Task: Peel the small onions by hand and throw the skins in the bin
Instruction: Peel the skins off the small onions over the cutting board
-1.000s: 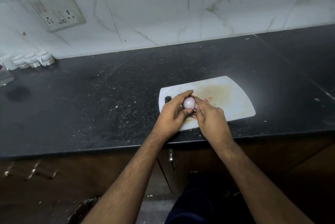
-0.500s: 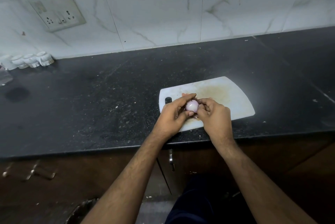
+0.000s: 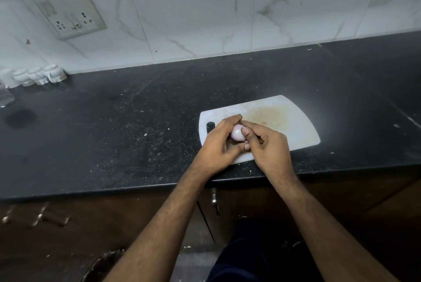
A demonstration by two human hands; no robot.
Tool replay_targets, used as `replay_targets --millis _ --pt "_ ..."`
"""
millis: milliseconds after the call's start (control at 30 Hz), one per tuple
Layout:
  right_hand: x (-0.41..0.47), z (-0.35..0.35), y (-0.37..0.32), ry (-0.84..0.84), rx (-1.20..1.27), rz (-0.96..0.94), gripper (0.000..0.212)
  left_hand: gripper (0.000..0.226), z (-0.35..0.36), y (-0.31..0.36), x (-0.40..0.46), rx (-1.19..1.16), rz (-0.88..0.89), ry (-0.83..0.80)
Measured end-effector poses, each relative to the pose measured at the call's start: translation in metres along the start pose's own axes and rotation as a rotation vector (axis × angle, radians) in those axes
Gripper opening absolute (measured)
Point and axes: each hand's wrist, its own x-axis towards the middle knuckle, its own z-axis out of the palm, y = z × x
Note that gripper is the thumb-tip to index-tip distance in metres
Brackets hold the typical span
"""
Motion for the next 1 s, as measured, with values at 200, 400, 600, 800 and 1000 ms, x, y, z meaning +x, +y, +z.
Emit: replay_targets --millis 200,400,600,800,1000 --pt "0.002 -0.003 0.002 -0.010 -0.004 0.013 0.025 0.062 -0.001 0.000 -0.001 -0.035 -0.050 0.011" --pt "0.000 0.001 0.002 -0.020 -0.156 -0.026 0.028 0.072 -0.001 -0.005 -0.002 -0.065 -0.053 -0.013" --pt "0.000 0.000 0.000 -0.018 -0.206 0.001 0.023 0.067 -0.001 -0.004 -0.003 -0.110 -0.053 -0.025" --pt "-0.004 0.006 -0.005 -0.039 -0.269 0.034 0.027 0.063 0.001 -0.002 -0.001 -0.037 0.001 -0.033" --pt "-0.004 0.006 -0.007 -0.055 -0.265 0.015 0.037 0.063 -0.003 -0.003 -0.004 -0.058 -0.027 -0.038"
